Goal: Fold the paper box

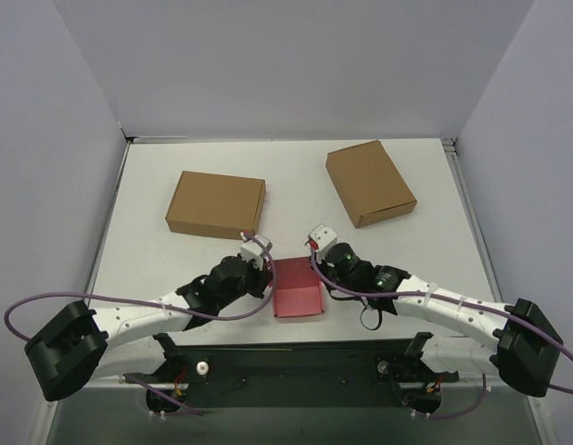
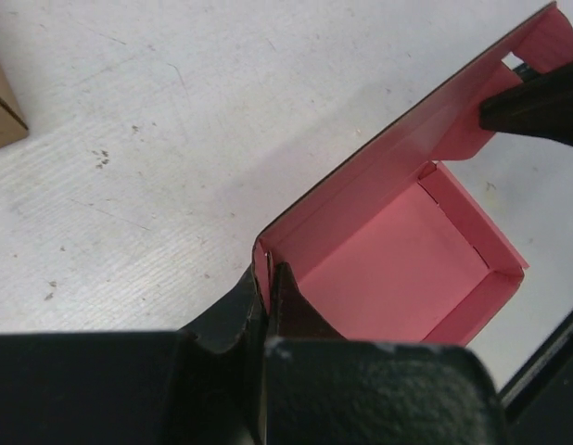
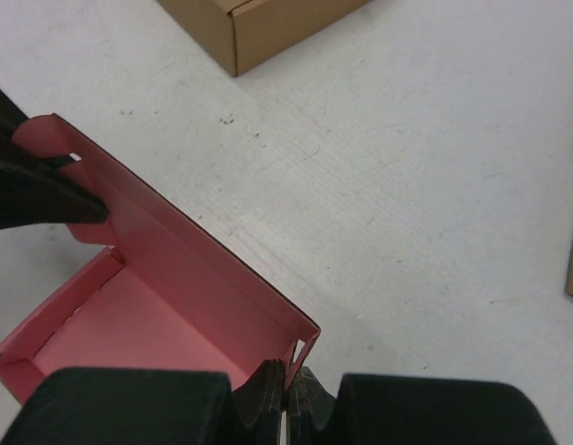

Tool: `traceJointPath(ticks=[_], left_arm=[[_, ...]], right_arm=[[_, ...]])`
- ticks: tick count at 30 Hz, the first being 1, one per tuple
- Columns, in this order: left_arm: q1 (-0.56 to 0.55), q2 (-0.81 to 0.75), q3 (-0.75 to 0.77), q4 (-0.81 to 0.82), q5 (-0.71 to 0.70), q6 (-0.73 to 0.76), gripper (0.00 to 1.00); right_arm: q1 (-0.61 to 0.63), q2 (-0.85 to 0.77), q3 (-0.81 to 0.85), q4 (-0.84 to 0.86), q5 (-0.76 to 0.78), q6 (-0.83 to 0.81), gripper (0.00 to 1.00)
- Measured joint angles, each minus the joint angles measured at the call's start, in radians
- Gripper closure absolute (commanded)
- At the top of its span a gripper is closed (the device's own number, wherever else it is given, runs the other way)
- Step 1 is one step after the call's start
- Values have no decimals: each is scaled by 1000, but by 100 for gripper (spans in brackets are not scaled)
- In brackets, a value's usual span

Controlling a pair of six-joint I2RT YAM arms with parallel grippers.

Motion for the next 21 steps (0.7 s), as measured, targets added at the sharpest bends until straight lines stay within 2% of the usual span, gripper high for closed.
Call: traceJointPath(ticks=[6, 11, 15, 21], left_arm=[[-23, 43, 30, -8, -148, -31, 100], [-37, 67, 31, 7, -240, -65, 100], [-52, 74, 22, 26, -287, -91, 100], [-75, 95, 18, 72, -351, -129, 100]], right_arm=[[123, 109, 30, 73, 303, 103, 100], [195, 226, 70, 120, 495, 175, 100], [235, 290, 102, 126, 617, 231, 100], [300, 301, 101, 127, 769, 339, 100]])
